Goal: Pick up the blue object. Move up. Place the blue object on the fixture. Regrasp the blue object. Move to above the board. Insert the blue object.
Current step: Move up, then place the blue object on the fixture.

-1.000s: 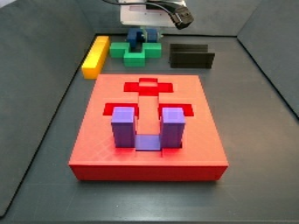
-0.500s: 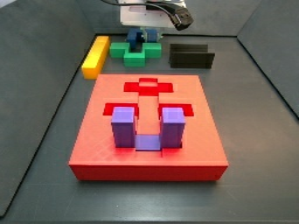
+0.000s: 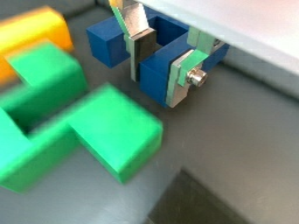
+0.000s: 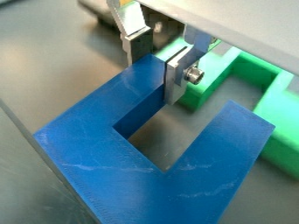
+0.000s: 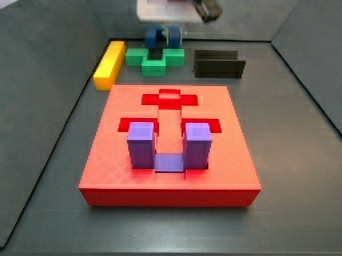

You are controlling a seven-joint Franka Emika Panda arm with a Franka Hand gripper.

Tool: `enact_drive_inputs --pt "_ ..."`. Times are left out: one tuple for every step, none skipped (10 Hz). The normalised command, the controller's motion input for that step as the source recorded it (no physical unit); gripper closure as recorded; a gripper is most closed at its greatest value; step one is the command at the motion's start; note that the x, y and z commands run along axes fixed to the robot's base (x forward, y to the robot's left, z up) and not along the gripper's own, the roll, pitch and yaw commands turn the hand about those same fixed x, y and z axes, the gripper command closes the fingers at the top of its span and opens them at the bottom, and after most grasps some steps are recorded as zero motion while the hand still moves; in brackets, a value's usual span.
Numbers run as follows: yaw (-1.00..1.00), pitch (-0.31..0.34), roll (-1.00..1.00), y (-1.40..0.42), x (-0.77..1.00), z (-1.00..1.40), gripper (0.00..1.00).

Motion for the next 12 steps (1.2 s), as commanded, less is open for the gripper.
enact_drive_inputs --pt "-0.01 0.041 0.04 -0.02 -0.01 0.29 1.0" --pt "0.0 0.0 0.0 0.0 -0.02 -0.13 1.0" --pt "0.0 0.0 0.0 0.0 -0.05 -0.14 1.0" --pt "0.0 0.0 0.0 0.0 -0.01 -0.1 1.0" --pt "0.0 0.0 0.0 0.0 -0.02 -0.06 1.0" --pt "0.0 0.0 0.01 0.0 0.0 0.0 1.0" --pt "0.0 0.0 0.0 0.07 -0.01 0.0 1.0" --pt "-0.01 0.0 -0.15 -0.07 0.44 0.0 1.0" --pt "0.0 0.034 -0.36 -0.06 0.83 0.39 1.0" --pt "0.01 0.0 -0.27 -0.31 0.79 0.5 1.0" --pt "0.08 0.0 -0.12 -0.57 0.59 0.63 1.0" --pt "0.17 0.0 0.03 -0.71 0.53 0.74 1.0"
